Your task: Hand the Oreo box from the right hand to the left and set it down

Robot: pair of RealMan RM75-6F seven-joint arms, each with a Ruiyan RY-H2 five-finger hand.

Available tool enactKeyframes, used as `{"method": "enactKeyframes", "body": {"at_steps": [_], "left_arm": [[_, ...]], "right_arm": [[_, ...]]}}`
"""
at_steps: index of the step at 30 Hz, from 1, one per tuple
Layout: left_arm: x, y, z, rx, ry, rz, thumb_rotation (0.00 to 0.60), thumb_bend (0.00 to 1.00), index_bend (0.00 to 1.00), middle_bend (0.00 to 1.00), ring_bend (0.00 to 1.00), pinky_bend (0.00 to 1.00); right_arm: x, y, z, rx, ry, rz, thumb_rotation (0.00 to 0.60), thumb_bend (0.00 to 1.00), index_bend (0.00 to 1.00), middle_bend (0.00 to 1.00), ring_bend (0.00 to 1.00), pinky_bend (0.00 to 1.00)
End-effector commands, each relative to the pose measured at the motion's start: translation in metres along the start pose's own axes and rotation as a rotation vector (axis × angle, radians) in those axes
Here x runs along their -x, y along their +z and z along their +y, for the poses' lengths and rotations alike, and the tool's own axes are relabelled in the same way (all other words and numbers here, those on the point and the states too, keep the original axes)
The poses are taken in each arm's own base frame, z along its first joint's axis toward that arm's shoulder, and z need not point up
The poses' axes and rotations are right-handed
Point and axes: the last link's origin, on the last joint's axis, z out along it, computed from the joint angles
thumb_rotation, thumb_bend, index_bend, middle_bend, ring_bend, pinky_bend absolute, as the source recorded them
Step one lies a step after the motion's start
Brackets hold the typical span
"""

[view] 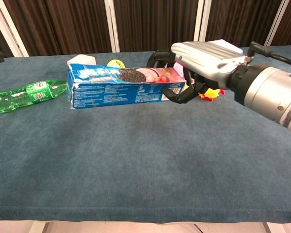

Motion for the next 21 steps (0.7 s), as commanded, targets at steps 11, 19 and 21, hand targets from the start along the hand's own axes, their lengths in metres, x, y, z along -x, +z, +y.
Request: {"method": "enactKeyframes", "body": {"at_steps": [11, 19, 21], "left_arm": [[0.035, 0.051, 0.057, 0.058, -0.222, -0.069, 0.6, 0.22, 0.01, 0.05, 0.03, 0.25], [0.048, 0.066, 0.087, 0.1, -0.367, -0.006, 0.6, 0.22, 0.06, 0.1, 0.09, 0.27], [0.049, 0.068, 0.089, 0.1, -0.38, 0.006, 0.6, 0.22, 0.07, 0.11, 0.1, 0.28]], "right_arm": [[-0.003, 0.008, -0.003, 0.024, 0.015, -0.01, 0.6, 1.0, 0.66, 0.56, 0.62, 0.55], [-0.003, 0.011, -0.002, 0.028, 0.018, -0.009, 0.6, 1.0, 0.66, 0.56, 0.62, 0.55], [-0.003, 0.011, -0.002, 0.028, 0.018, -0.011, 0.6, 1.0, 0.66, 0.56, 0.62, 0.55]]}}
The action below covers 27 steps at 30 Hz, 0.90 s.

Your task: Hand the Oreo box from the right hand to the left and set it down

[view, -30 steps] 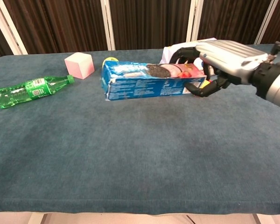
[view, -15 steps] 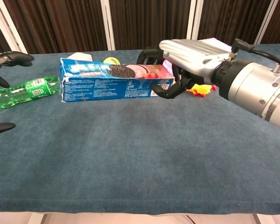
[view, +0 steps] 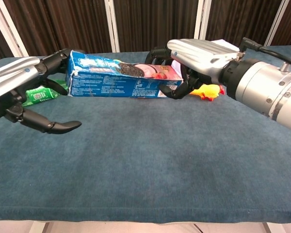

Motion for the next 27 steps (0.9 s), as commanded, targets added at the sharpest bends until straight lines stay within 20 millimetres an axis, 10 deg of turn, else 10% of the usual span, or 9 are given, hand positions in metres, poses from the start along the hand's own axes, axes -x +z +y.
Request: {"method": "enactKeyframes", "body": {"at_steps": [1, 27], "left_arm": [[0.006, 0.01, 0.006, 0.016, -0.052, 0.053, 0.6, 0.22, 0.08, 0.13, 0.11, 0.28], [0.007, 0.033, -0.002, -0.044, -0.04, 0.233, 0.6, 0.22, 0.02, 0.08, 0.04, 0.3]], "right_arm": [[0.001, 0.001, -0.002, -0.001, 0.006, -0.008, 0.6, 1.0, 0.66, 0.56, 0.62, 0.55], [0.008, 0.005, -0.008, 0.01, 0.003, -0.04, 0.6, 1.0, 0.66, 0.56, 0.62, 0.55]]}}
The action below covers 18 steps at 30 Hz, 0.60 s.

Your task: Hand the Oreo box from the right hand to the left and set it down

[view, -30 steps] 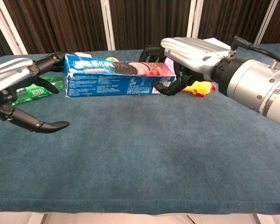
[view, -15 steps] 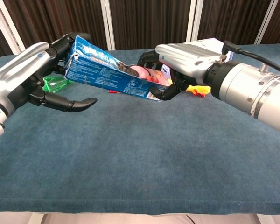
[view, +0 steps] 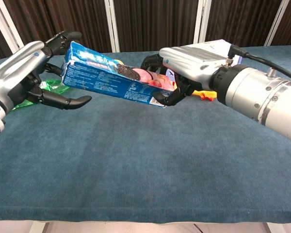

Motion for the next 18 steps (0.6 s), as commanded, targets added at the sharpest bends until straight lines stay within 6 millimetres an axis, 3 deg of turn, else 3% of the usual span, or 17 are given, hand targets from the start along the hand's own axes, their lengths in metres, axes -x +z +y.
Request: {"method": "enactKeyframes", "body": {"at_steps": [1, 5, 8, 13, 18], "left_arm": [[-0.0028, 0.0023, 0.002, 0.011, -0.023, 0.037, 0.6, 0.22, 0.06, 0.13, 0.07, 0.3], [-0.0039, 0.0021, 0.005, 0.047, -0.079, 0.079, 0.6, 0.24, 0.29, 0.36, 0.27, 0.33], [-0.0037, 0.0011, 0.0051, 0.068, -0.098, 0.094, 0.6, 0.25, 0.46, 0.53, 0.42, 0.42], [-0.0042, 0.0, 0.0044, 0.077, -0.092, 0.104, 0.6, 0.26, 0.58, 0.65, 0.53, 0.52], [-0.0045, 0.0001, 0.0042, 0.084, -0.08, 0.12, 0.6, 0.28, 0.65, 0.71, 0.6, 0.6]], "right_arm": [[0.0002, 0.0004, 0.0005, 0.002, -0.001, 0.001, 0.6, 1.0, 0.66, 0.56, 0.62, 0.55], [0.0004, 0.001, 0.0012, 0.005, 0.001, 0.003, 0.6, 1.0, 0.66, 0.56, 0.62, 0.55], [0.0006, 0.001, 0.0017, 0.007, -0.001, 0.004, 0.6, 1.0, 0.66, 0.56, 0.62, 0.55], [0.0, 0.0009, 0.0025, 0.008, 0.003, 0.007, 0.6, 1.0, 0.66, 0.56, 0.62, 0.55], [-0.0004, 0.0006, 0.004, 0.01, 0.008, 0.009, 0.6, 1.0, 0.66, 0.56, 0.62, 0.55]]}}
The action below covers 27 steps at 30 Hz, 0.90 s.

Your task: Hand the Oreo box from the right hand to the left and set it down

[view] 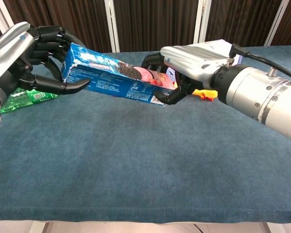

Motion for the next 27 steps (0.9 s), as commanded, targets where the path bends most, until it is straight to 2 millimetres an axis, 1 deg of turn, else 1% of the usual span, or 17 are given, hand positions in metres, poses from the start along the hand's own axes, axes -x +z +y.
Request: {"method": "enactKeyframes", "body": {"at_steps": [1, 5, 7, 9, 11, 12, 13, 14, 15, 19, 22, 25, 27], "left_arm": [[0.0, 0.0, 0.0, 0.008, 0.009, 0.011, 0.6, 0.28, 0.66, 0.72, 0.61, 0.61], [-0.001, 0.0, -0.001, 0.027, 0.033, 0.03, 0.6, 0.28, 0.68, 0.74, 0.63, 0.64], [-0.003, 0.0, -0.002, 0.029, 0.035, 0.032, 0.6, 0.28, 0.69, 0.75, 0.64, 0.64], [-0.006, 0.001, -0.003, 0.032, 0.042, 0.034, 0.6, 0.28, 0.69, 0.75, 0.64, 0.65], [-0.009, 0.002, -0.005, 0.033, 0.054, 0.037, 0.6, 0.28, 0.69, 0.76, 0.64, 0.65], [-0.01, 0.002, -0.006, 0.035, 0.06, 0.036, 0.6, 0.28, 0.7, 0.76, 0.64, 0.65], [-0.011, 0.002, -0.007, 0.039, 0.068, 0.033, 0.6, 0.28, 0.7, 0.76, 0.64, 0.66], [-0.014, 0.002, -0.009, 0.041, 0.082, 0.029, 0.6, 0.28, 0.7, 0.76, 0.64, 0.66], [-0.017, 0.003, -0.012, 0.044, 0.096, 0.027, 0.6, 0.28, 0.7, 0.76, 0.65, 0.66], [-0.036, 0.006, -0.028, 0.046, 0.175, 0.035, 0.6, 0.28, 0.71, 0.77, 0.65, 0.66], [-0.059, 0.011, -0.046, 0.027, 0.223, 0.043, 0.6, 0.28, 0.71, 0.77, 0.65, 0.67], [-0.086, 0.014, -0.068, -0.011, 0.268, 0.056, 0.6, 0.28, 0.71, 0.77, 0.65, 0.66], [-0.099, 0.014, -0.08, -0.033, 0.29, 0.057, 0.6, 0.28, 0.71, 0.77, 0.65, 0.66]], "right_arm": [[0.0, 0.0, 0.001, 0.002, 0.002, 0.001, 0.6, 1.0, 0.66, 0.56, 0.62, 0.55], [-0.002, -0.001, 0.003, -0.005, 0.001, 0.017, 0.6, 1.0, 0.66, 0.56, 0.62, 0.55], [-0.003, -0.001, 0.005, -0.014, 0.003, 0.031, 0.6, 1.0, 0.64, 0.56, 0.61, 0.55], [-0.004, -0.002, 0.008, -0.017, 0.009, 0.031, 0.6, 1.0, 0.59, 0.56, 0.58, 0.55], [-0.005, -0.003, 0.011, -0.017, 0.015, 0.027, 0.6, 0.99, 0.52, 0.53, 0.53, 0.52], [-0.006, -0.003, 0.013, -0.017, 0.017, 0.027, 0.6, 0.96, 0.47, 0.5, 0.49, 0.5], [-0.007, -0.004, 0.015, -0.016, 0.019, 0.027, 0.6, 0.9, 0.41, 0.45, 0.43, 0.49], [-0.008, -0.005, 0.017, -0.014, 0.02, 0.026, 0.6, 0.86, 0.38, 0.42, 0.39, 0.48], [-0.009, -0.006, 0.019, -0.013, 0.02, 0.027, 0.6, 0.8, 0.32, 0.37, 0.33, 0.48], [-0.018, -0.015, 0.031, -0.009, 0.01, 0.028, 0.6, 0.64, 0.15, 0.22, 0.17, 0.43], [-0.029, -0.025, 0.041, -0.008, 0.0, 0.04, 0.6, 0.62, 0.11, 0.19, 0.14, 0.42], [-0.039, -0.037, 0.053, -0.007, -0.013, 0.057, 0.6, 0.62, 0.11, 0.18, 0.14, 0.42], [-0.043, -0.043, 0.059, -0.007, -0.019, 0.061, 0.6, 0.62, 0.11, 0.18, 0.13, 0.42]]}}
